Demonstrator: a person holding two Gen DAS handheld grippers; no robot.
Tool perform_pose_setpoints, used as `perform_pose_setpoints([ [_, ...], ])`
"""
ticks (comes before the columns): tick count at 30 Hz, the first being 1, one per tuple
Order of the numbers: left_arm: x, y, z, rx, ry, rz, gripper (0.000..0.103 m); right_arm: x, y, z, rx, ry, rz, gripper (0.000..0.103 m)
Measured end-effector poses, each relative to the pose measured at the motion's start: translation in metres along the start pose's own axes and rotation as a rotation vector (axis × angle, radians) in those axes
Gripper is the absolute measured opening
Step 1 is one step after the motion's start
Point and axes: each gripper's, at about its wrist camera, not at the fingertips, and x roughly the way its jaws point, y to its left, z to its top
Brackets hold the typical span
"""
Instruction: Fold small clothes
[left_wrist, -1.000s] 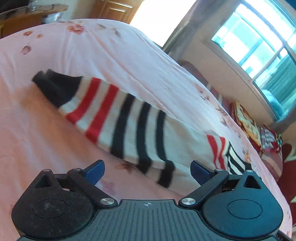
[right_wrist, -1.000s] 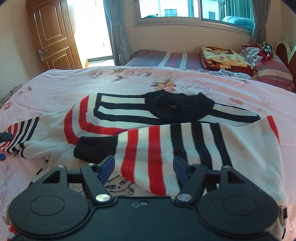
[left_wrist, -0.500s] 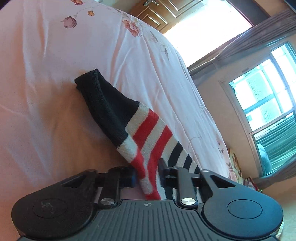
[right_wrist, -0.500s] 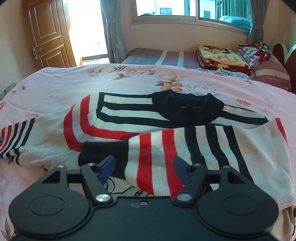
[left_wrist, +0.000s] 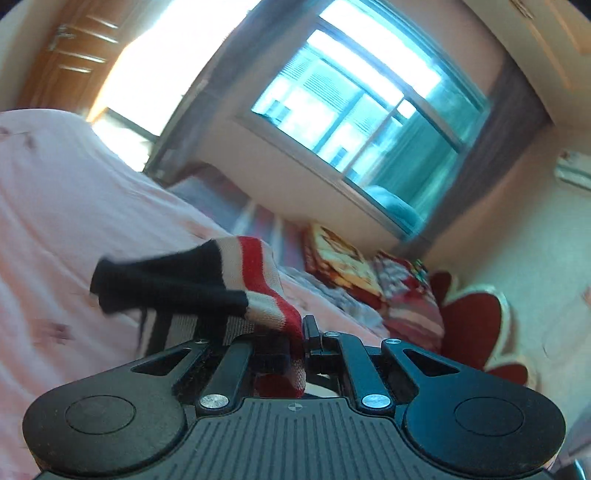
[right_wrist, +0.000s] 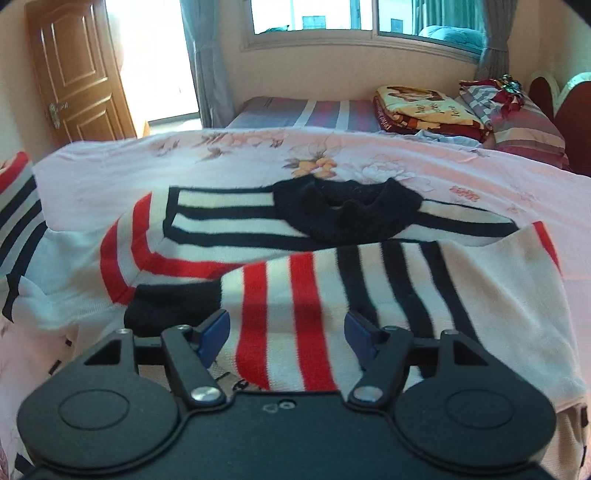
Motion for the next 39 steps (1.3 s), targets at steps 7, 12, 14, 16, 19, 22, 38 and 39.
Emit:
perform_pose_setpoints([
  [7,0.094,-0.121,-0.094,0.159,0.343,-0.127,0.007,-0.049,-0.091,-0.011,0.184,-0.033,-0.024,0.072],
  [12,0.092,-0.142,-0.130,0.201,0.455,-0.066,0.051,-0.063,-0.135,-0.034,0.247,-0.005,-0.057,0.072],
  [14,0.072,-0.150,-0.129,0.247,0.398,-0.073,0.078,-0.066,-0.143,-0.038,0.262,-0.011,-0.052,0.073],
  [16,0.055,-0.164,-0.123,0.334,0.340,-0.095,0.079,-0.066,-0.145,-0.039,0.270,-0.015,-0.044,0.073],
  [19,0.038,-0.166,-0.105,0.348,0.321,-0.123,0.079,-0.065,-0.139,-0.036,0.238,-0.019,-0.033,0.074],
  [22,0.033,-0.141,-0.078,0.244,0.289,-0.081,0.079,-0.065,-0.119,-0.034,0.194,-0.023,0.032,0.074],
  [38,0.056,-0.005,-0.078,0.103,0.286,0.277,0.079,-0.022,-0.030,-0.008,0.052,-0.023,0.094,0.016],
  [39,0.057,-0.006,-0.079,0.102,0.284,0.273,0.079,-0.027,-0.040,-0.006,0.103,-0.036,0.098,0.014],
])
